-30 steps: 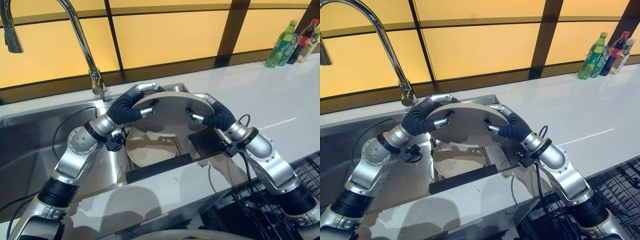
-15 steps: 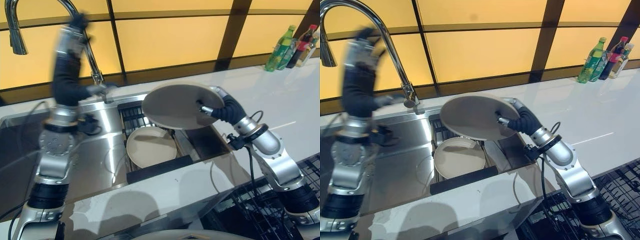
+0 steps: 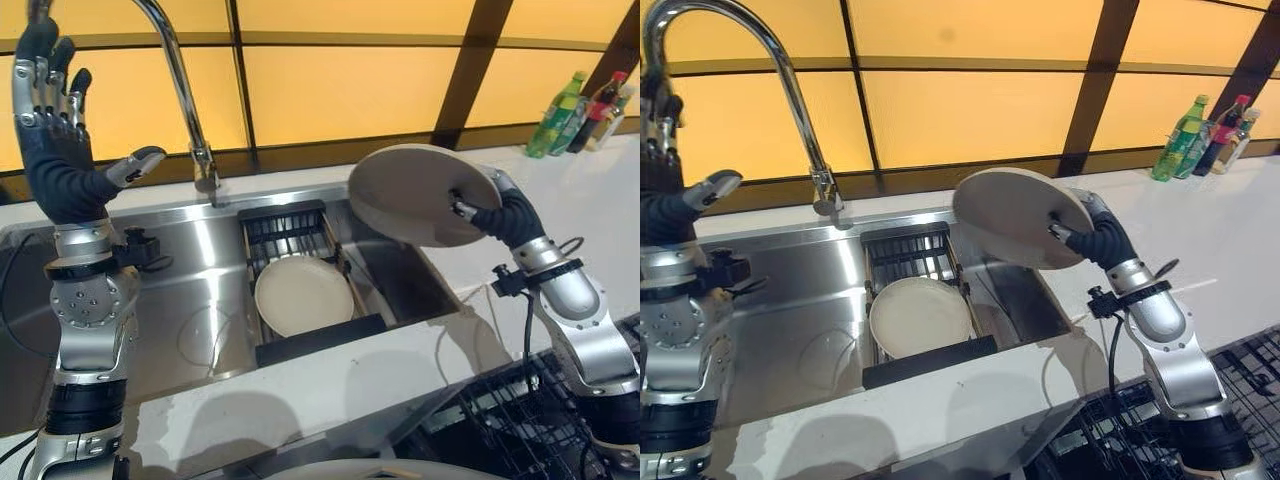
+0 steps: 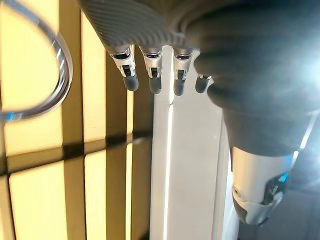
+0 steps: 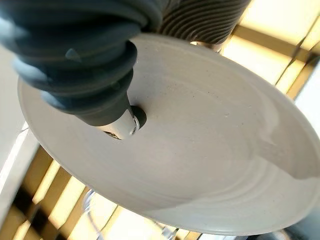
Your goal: Pick up plates and place into dishwasher.
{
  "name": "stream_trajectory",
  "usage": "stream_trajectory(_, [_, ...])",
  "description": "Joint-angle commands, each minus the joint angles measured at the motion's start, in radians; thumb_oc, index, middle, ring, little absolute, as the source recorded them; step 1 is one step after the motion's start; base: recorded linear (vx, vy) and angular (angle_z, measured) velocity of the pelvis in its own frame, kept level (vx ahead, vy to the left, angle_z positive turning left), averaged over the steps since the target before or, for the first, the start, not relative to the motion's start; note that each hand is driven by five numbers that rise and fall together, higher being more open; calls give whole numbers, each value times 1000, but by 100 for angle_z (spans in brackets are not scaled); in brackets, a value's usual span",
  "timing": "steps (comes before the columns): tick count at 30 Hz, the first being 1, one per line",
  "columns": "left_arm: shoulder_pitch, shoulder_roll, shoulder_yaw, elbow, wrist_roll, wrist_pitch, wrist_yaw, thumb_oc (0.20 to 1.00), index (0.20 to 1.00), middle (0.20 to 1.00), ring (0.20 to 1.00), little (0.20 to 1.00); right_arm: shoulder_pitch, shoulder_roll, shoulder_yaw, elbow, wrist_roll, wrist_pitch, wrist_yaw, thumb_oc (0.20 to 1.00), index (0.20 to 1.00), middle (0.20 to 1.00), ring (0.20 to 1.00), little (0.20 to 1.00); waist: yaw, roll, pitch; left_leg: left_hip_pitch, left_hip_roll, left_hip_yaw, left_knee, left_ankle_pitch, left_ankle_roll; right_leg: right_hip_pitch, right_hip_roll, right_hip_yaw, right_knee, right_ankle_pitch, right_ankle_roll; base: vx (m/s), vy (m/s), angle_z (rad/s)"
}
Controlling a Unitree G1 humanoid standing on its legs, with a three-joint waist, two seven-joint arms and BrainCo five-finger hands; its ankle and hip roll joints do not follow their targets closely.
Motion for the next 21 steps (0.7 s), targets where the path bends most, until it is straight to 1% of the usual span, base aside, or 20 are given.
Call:
stream_trajectory(1, [-42,29,-10,35,-29,-10,-23,1000,1000,1000,1000,1000,-10,-47,-101,-33,-16,-46,-52,200,200,200,200,200,-43,32,0,-49,-104,31,22,-54,139,-51,57,-28,122,-43,-35,-15,42,-30])
stream_trajectory(3, [-48,30,-22,44,-20,-4,-16,1000,1000,1000,1000,1000,18,-40,-119,-32,-25,-48,-63,200,200,200,200,200,-68,28,7,-47,-112,49,15,-63,144,-76,40,-13,110,-9,-16,-13,29,-39])
stream_trajectory(4, [-51,32,-28,50,-16,-2,-12,1000,1000,1000,1000,1000,23,-41,-123,-29,-24,-51,-64,200,200,200,200,200,-76,29,8,-40,-113,55,10,-77,145,-81,34,-11,105,-8,-9,-11,13,-44])
stream_trajectory(6, [-60,40,-39,63,-6,3,-5,1000,1000,1000,1000,1000,32,-46,-137,-20,-20,-57,-67,200,200,200,200,200,-92,24,16,-34,-114,76,6,-88,146,-110,20,-15,104,27,3,-42,-19,-52])
stream_trajectory(8, [-54,49,-35,67,-4,12,1,1000,1000,1000,1000,1000,38,-44,-148,-9,-11,-66,-60,200,200,200,200,200,-94,18,23,-27,-110,112,5,-93,150,-142,8,-60,141,55,14,-89,-55,-81])
stream_trajectory(9, [-45,52,-24,63,-1,16,0,1000,1000,1000,1000,1000,43,-41,-154,-5,-5,-73,-60,200,200,200,200,200,-90,17,29,-26,-103,145,7,-90,155,-158,7,-100,184,57,19,-191,-72,-103])
stream_trajectory(10, [-32,54,-7,55,3,18,-4,1000,1000,1000,1000,1000,49,-40,-161,1,-2,-76,-69,200,200,200,200,200,-83,20,36,-33,-93,180,11,-77,163,-165,17,-142,233,38,16,-228,-64,-107])
stream_trajectory(11, [-26,57,2,51,5,22,-5,1000,1000,1000,1000,1000,52,-44,-163,9,0,-80,-82,200,200,200,200,200,-75,26,41,-41,-86,195,18,-73,170,-157,33,-156,275,-8,10,-241,-49,-114])
stream_trajectory(13, [-26,64,16,56,2,24,-4,1000,1000,1000,1000,1000,55,-49,-167,28,-9,-81,-110,200,200,200,200,200,-55,33,49,-79,-75,215,38,-47,178,-156,68,-186,340,-38,-12,-217,-38,-119])
stream_trajectory(14, [-22,63,27,63,2,22,-7,1000,1000,1000,1000,1000,58,-48,-166,39,-15,-81,-120,200,200,200,200,200,-43,34,54,-91,-69,225,57,-50,181,-152,69,-214,394,-64,-19,-230,-64,-80])
stream_trajectory(16, [-6,67,54,70,-4,12,-4,1000,1000,1000,1000,1000,59,-45,-165,52,-24,-77,-129,200,200,200,200,200,-18,35,58,-132,-51,249,89,-33,180,-136,73,-249,413,-79,-37,-199,-101,-26])
stream_trajectory(18, [20,72,95,78,-18,8,-11,1000,1000,1000,1000,1000,61,-41,-162,72,-40,-68,-138,200,200,200,200,200,15,26,55,-190,-37,275,129,-14,172,-73,77,-277,386,-122,-52,-177,-190,-43])
stream_trajectory(19, [35,77,111,80,-20,6,-4,1000,1000,1000,1000,1000,61,-44,-159,83,-34,-65,-145,200,200,200,200,200,29,19,54,-209,-34,280,146,-9,163,-15,76,-283,333,-160,-64,-147,-240,-74])
stream_trajectory(21, [35,89,115,98,-25,2,11,1000,1000,1000,1000,1000,71,-36,-158,101,-46,-70,-156,200,200,200,200,200,36,15,52,-241,-24,272,163,7,141,32,97,-269,225,-170,-88,-142,-238,-98])
